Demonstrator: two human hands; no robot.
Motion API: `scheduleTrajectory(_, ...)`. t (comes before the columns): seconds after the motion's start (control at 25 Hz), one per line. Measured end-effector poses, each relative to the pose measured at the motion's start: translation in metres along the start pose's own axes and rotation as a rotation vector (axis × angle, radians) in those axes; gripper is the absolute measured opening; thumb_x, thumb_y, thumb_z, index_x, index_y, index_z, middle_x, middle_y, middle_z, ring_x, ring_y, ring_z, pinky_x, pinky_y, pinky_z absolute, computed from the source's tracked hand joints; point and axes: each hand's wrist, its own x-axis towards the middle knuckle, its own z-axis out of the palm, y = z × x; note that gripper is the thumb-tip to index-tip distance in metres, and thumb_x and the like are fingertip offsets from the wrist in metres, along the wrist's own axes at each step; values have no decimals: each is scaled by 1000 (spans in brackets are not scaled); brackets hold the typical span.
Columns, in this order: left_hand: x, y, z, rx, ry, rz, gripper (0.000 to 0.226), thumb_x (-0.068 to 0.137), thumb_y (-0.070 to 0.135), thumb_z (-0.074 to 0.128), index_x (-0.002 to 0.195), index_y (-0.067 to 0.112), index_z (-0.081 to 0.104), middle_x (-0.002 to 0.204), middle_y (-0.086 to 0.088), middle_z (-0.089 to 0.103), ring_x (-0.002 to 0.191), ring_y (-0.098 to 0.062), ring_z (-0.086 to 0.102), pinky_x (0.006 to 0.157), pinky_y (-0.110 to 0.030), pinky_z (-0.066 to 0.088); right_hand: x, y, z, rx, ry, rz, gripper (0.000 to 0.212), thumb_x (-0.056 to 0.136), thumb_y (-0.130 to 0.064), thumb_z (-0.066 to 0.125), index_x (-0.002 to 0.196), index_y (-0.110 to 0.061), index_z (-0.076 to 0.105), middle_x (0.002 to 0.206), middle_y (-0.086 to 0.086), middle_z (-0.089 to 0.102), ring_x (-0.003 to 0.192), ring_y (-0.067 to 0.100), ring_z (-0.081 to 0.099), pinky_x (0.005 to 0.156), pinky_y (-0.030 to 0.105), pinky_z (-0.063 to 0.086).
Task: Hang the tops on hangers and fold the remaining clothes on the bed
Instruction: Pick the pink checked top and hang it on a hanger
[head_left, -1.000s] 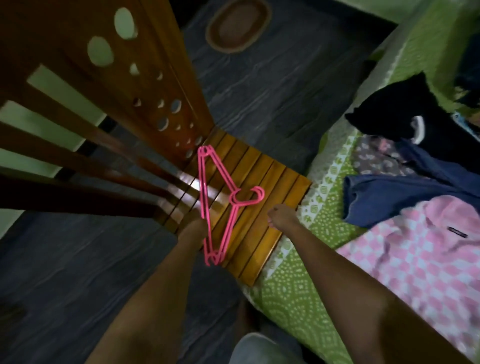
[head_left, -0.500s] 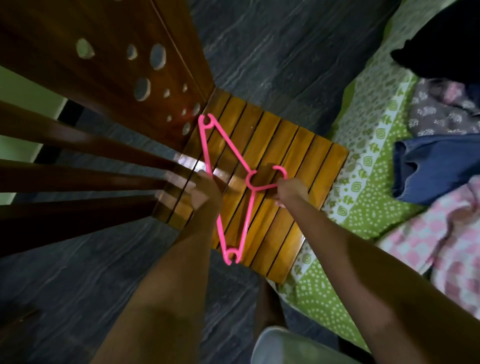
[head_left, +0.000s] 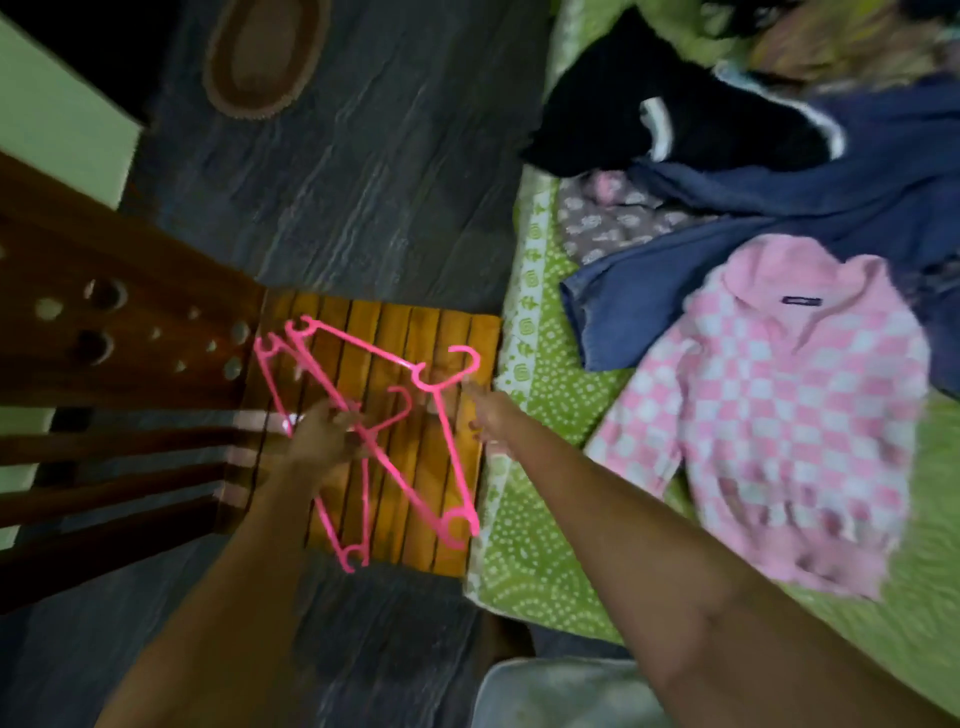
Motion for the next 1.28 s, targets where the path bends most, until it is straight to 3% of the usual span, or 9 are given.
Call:
scheduleTrajectory(0.12,-42,50,75,-140,-135,74,22,97,-1,43,90,16,54,65,3,65,52,-6,66,46,-24,55,-36,6,-90,296,-191,-14,50,95,-62,32,86,-18,53,80,4,56,71,19,57,66,27,43)
scheduleTrajectory(0.28,-91,91,213,-152,-398,83,22,97,0,42,96,18,54,68,7,70,59,-9,68,51,-25,57,-77,19,-224,598,-210,-159,41,96,-55,38,83,-19,53,61,-1,66,57,13,66,51,20,51)
scheduleTrajectory(0.44,-129,102,362,-14,-629,48,22,94,-7,46,90,15,48,77,2,69,60,-12,68,57,-35,60,-81,49,-352,655,208,-260,34,100,-41,44,80,-16,55,69,6,62,37,3,50,40,14,36)
scheduleTrajectory(0.56,-133,95,449,239,-712,11,17,92,0,58,89,14,48,92,-8,62,68,-18,66,62,-35,56,-68,81,-428,641,523,-327,37,102,-30,41,73,-11,54,53,3,57,26,-1,38,32,10,26)
scheduleTrajectory(0.68,-107,91,505,697,-547,386,20,86,6,67,104,6,58,113,-16,59,92,-24,59,77,-32,47,-53,109,-479,683,692,-314,40,103,-28,40,69,-11,53,34,-9,51,26,0,39,33,9,26)
scheduleTrajectory(0.8,-84,108,531,1176,-412,759,32,95,22,54,125,11,53,136,-7,45,119,-29,50,95,-36,42,-45,126,-503,810,788,-349,43,105,-22,35,65,-10,48,29,-9,44,27,-1,41,33,10,28)
scheduleTrajectory(0.96,-61,137,553,1734,-122,734,49,101,44,32,135,14,48,139,-8,43,124,-33,43,96,-40,39,-24,147,-515,884,749,-461,45,105,-17,31,63,-9,46,32,-7,45,30,0,42,36,12,34)
scheduleTrajectory(1.16,-80,156,550,1450,182,556,40,98,-5,38,138,-7,39,141,-22,39,120,-40,47,94,-45,45,-4,163,-519,857,661,-530,45,104,-24,37,64,-8,46,40,-3,47,38,11,42,41,19,35)
scheduleTrajectory(1.28,-107,163,540,1295,174,508,51,98,-1,38,147,4,27,150,-18,30,120,-41,47,93,-47,44,-7,163,-519,565,724,-505,47,94,-50,44,65,-13,51,52,3,51,49,17,47,51,29,40)
